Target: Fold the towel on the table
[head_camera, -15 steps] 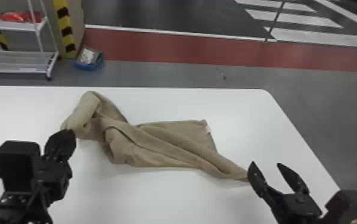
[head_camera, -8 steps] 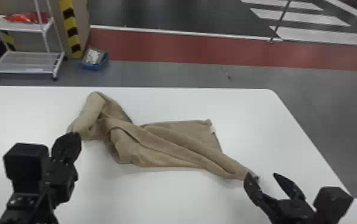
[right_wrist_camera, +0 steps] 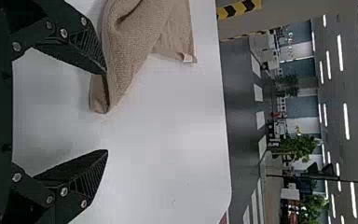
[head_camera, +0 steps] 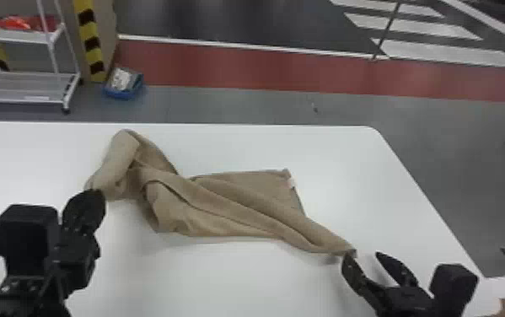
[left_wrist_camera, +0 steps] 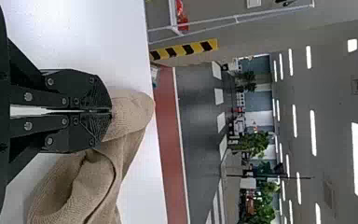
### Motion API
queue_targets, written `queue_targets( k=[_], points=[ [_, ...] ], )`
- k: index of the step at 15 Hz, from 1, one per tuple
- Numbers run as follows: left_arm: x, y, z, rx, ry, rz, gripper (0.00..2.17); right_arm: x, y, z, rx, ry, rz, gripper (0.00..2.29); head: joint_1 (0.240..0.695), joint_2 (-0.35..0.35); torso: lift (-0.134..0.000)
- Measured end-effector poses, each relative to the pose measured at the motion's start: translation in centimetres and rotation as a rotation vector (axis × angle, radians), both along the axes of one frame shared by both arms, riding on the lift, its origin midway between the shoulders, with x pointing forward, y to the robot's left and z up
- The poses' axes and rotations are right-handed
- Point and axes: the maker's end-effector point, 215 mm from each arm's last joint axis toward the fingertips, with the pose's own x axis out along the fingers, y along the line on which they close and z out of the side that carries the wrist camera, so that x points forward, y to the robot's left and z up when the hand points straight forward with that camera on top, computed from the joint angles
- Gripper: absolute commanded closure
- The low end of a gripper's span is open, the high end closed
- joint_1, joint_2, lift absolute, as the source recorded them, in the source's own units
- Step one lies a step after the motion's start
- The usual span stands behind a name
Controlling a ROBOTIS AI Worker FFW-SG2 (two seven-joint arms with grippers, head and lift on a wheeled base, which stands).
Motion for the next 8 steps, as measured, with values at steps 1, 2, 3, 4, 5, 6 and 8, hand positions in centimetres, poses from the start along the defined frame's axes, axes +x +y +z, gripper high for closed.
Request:
queue_targets(
  k=[1, 2, 3, 4, 5, 6, 8],
  points=[
    [0.01, -0.07, -0.08, -0.001, 0.001, -0.001, 1.09, 0.01, 0.0, -0.02, 0.001, -0.002, 0.0, 0.34, 0.695, -0.208, -0.128],
    [0.01, -0.14, -0.16, -0.001, 0.003, -0.002, 1.1, 0.06, -0.04, -0.04, 0.001, -0.003, -0.001, 0.34, 0.695, -0.209, -0.128],
    [0.0, -0.16, -0.2, -0.001, 0.003, -0.002, 1.09, 0.11, -0.09, -0.1, 0.001, -0.002, -0.002, 0.34, 0.695, -0.21, -0.128],
    [-0.01, -0.15, -0.21, -0.001, 0.004, -0.002, 1.1, 0.16, -0.13, -0.22, 0.001, 0.0, -0.003, 0.34, 0.695, -0.21, -0.128],
    [-0.03, -0.11, -0.24, 0.0, 0.004, -0.001, 1.09, 0.23, -0.17, -0.38, 0.001, 0.003, -0.004, 0.34, 0.695, -0.211, -0.128],
    [-0.04, -0.1, -0.27, 0.0, 0.005, -0.001, 1.1, 0.31, -0.21, -0.57, 0.001, 0.007, -0.005, 0.35, 0.695, -0.21, -0.128],
    [-0.05, -0.12, -0.35, 0.0, 0.006, -0.003, 1.1, 0.46, -0.14, -0.99, -0.001, 0.017, -0.006, 0.47, 0.695, -0.21, -0.128]
  ],
)
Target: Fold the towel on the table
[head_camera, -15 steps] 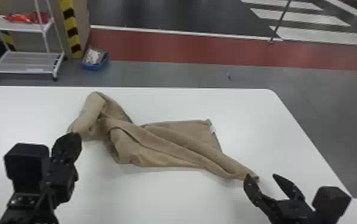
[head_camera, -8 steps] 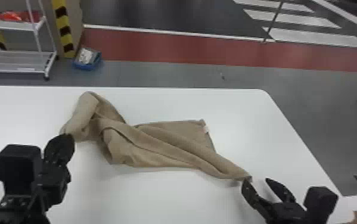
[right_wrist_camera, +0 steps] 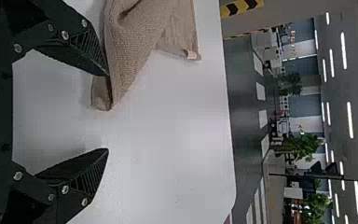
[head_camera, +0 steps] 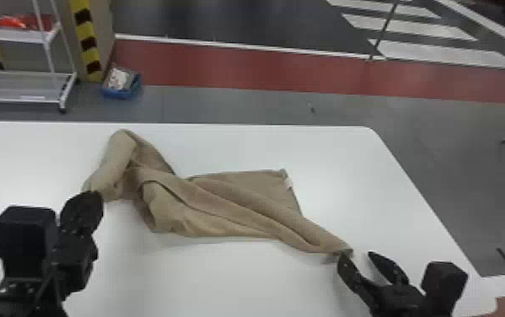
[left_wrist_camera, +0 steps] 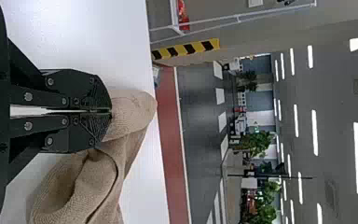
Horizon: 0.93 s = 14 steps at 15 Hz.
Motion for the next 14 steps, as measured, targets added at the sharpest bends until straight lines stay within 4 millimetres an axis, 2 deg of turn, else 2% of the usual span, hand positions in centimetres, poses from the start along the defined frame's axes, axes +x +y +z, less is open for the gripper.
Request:
queue_targets(
  k=[6, 7, 9, 10, 14],
  points=[
    [-0.01, 0.21, -0.3, 0.003, 0.005, 0.002, 1.09, 0.36, 0.09, -0.51, 0.001, 0.013, 0.001, 0.59, 0.695, -0.205, -0.128],
    [0.01, 0.26, -0.3, 0.003, 0.005, 0.003, 1.1, 0.38, 0.12, -0.56, 0.001, 0.016, 0.003, 0.71, 0.695, -0.204, -0.128],
    [0.08, 0.27, -0.26, 0.003, 0.004, 0.003, 1.09, 0.49, 0.2, -0.57, 0.001, 0.017, 0.005, 0.8, 0.695, -0.202, -0.128],
    [0.1, 0.27, -0.25, 0.002, 0.004, 0.003, 1.09, 0.55, 0.2, -0.56, 0.002, 0.017, 0.005, 0.95, 0.695, -0.202, -0.128],
    [0.14, 0.44, -0.27, 0.004, 0.004, 0.007, 1.1, 0.68, 0.6, -0.34, 0.015, 0.01, 0.017, 0.97, 0.695, -0.194, -0.128]
  ],
)
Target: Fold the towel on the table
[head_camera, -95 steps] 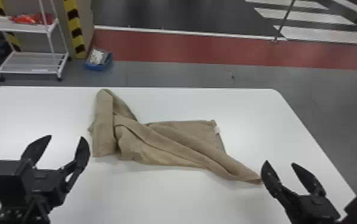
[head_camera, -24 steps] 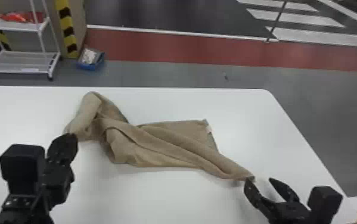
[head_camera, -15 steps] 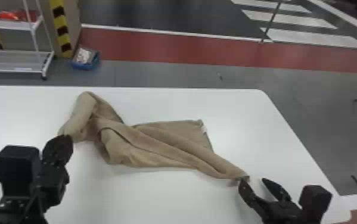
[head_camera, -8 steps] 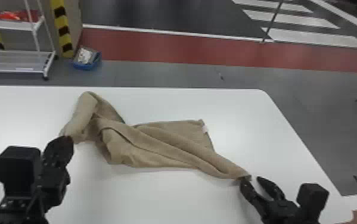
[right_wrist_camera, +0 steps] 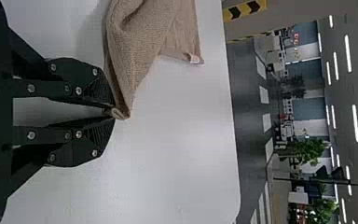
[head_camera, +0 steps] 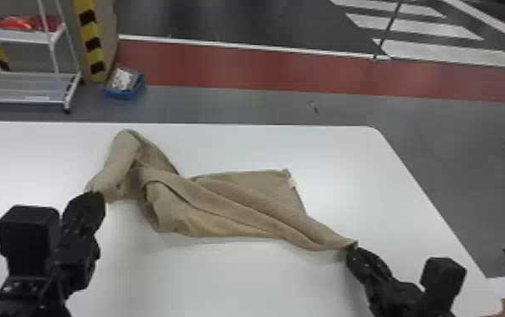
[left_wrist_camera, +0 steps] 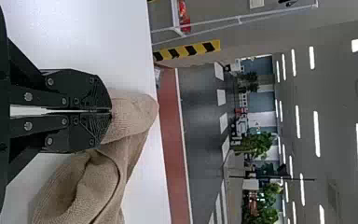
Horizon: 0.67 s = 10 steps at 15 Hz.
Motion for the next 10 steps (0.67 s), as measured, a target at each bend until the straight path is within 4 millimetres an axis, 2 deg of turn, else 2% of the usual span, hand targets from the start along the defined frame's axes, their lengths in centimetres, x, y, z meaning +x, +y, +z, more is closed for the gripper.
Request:
queue_targets(
  k=[2, 4, 7, 10],
  points=[
    [0.0, 0.2, 0.1, 0.004, -0.003, 0.005, 1.1, 0.1, 0.2, 0.7, 0.001, -0.015, 0.005, 0.97, 0.695, -0.188, -0.128],
    [0.0, 0.9, 1.1, 0.006, -0.021, 0.018, 1.1, 0.5, 0.1, 2.3, -0.009, -0.045, 0.006, 0.97, 0.695, -0.182, -0.128],
    [-0.1, 2.8, 3.6, 0.061, -0.055, 0.049, 1.1, 1.6, -1.2, 6.3, -0.031, -0.104, 0.01, 0.97, 0.695, -0.172, -0.128],
    [-0.6, 5.2, 7.6, 0.106, -0.099, 0.085, 1.1, 3.0, -2.5, 11.4, -0.061, -0.178, 0.019, 0.97, 0.695, -0.155, -0.128]
  ],
)
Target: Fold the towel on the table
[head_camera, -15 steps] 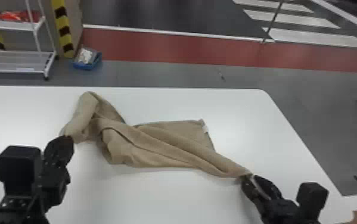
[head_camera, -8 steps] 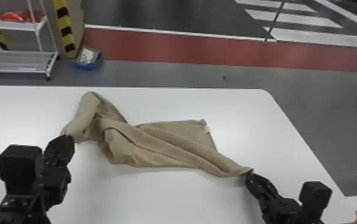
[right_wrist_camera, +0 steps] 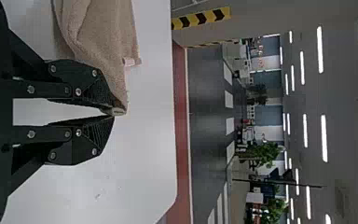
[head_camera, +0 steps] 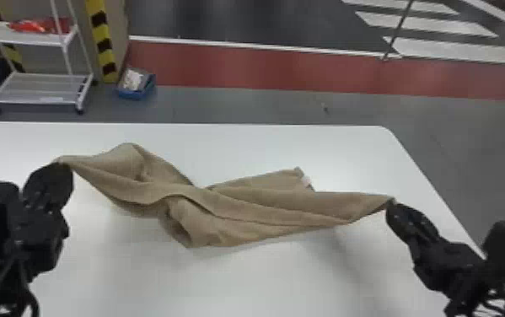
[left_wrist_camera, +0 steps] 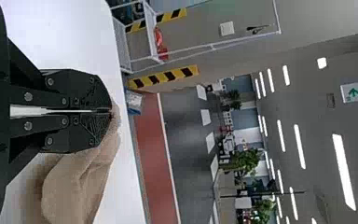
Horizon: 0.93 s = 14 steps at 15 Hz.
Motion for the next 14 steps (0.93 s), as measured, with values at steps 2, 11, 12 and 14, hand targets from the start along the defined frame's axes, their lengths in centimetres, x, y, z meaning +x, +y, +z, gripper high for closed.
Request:
queue_targets(
  k=[2, 11, 12, 14],
  points=[
    [-0.3, 1.4, 3.1, 0.028, -0.04, 0.021, 1.1, 0.9, -1.1, 2.9, -0.015, -0.027, -0.002, 0.97, 0.695, -0.15, -0.128],
    [5.3, 5.6, 11.5, 0.017, -0.169, 0.095, 1.1, 9.2, -9.8, 7.7, 0.024, -0.044, -0.12, 1.11, 0.629, -0.185, -0.128],
    [7.1, 6.0, 11.9, 0.003, -0.182, 0.102, 1.1, 11.2, -9.6, 7.7, 0.026, -0.05, -0.112, 1.11, 0.596, -0.164, -0.128],
    [10.1, 6.6, 12.7, -0.009, -0.202, 0.112, 1.1, 14.4, -8.9, 8.5, 0.035, -0.081, -0.091, 1.11, 0.563, -0.145, -0.128]
  ],
)
